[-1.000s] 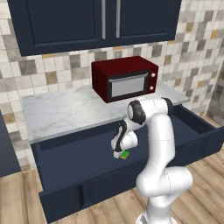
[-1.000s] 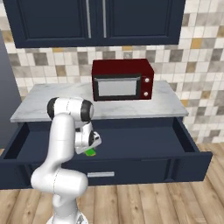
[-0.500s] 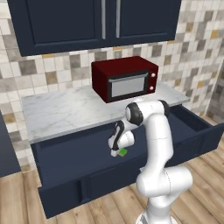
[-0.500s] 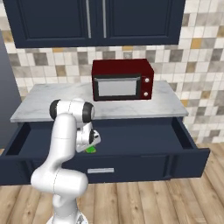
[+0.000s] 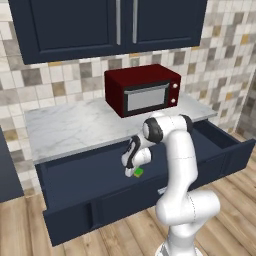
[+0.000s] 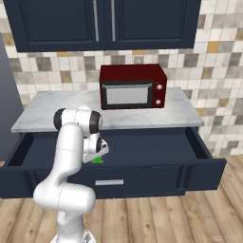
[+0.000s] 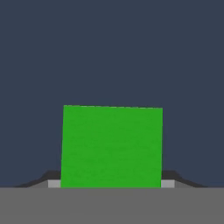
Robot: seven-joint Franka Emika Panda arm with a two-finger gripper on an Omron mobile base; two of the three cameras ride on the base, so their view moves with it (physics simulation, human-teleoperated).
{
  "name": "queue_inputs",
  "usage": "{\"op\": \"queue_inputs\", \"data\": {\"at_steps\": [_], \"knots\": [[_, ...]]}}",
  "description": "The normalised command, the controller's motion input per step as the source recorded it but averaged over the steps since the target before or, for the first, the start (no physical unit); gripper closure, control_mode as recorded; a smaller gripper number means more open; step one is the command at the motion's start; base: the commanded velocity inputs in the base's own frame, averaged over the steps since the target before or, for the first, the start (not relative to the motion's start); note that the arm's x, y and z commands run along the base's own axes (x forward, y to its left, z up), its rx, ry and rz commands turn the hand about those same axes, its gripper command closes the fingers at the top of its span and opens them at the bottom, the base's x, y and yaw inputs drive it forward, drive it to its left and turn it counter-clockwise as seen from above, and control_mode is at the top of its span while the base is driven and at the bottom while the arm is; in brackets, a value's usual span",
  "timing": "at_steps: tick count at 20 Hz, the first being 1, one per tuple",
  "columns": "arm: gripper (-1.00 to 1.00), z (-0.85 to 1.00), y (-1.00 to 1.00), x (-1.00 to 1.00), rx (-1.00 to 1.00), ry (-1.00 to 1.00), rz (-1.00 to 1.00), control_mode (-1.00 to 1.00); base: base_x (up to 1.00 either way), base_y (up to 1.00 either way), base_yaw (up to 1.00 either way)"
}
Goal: Restock the sink supplies by placing the sponge and soap dispenser on the counter and next to the sink. Make sure the soap dispenser is upright.
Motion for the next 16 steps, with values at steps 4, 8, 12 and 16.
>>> {"op": "queue_inputs", "data": {"at_steps": [4,8,12,16], "knots": [[1.0,0.25,0.01,-0.15,0.0,0.0,0.0,-1.0,0.0,0.0,0.0],[1.0,0.51,0.0,-0.42,0.0,0.0,0.0,-1.0,0.0,0.0,0.0],[1.0,0.63,0.0,-0.65,0.0,0.0,0.0,-1.0,0.0,0.0,0.0],[1.0,0.73,0.0,-0.77,0.0,0.0,0.0,-1.0,0.0,0.0,0.0]]}}
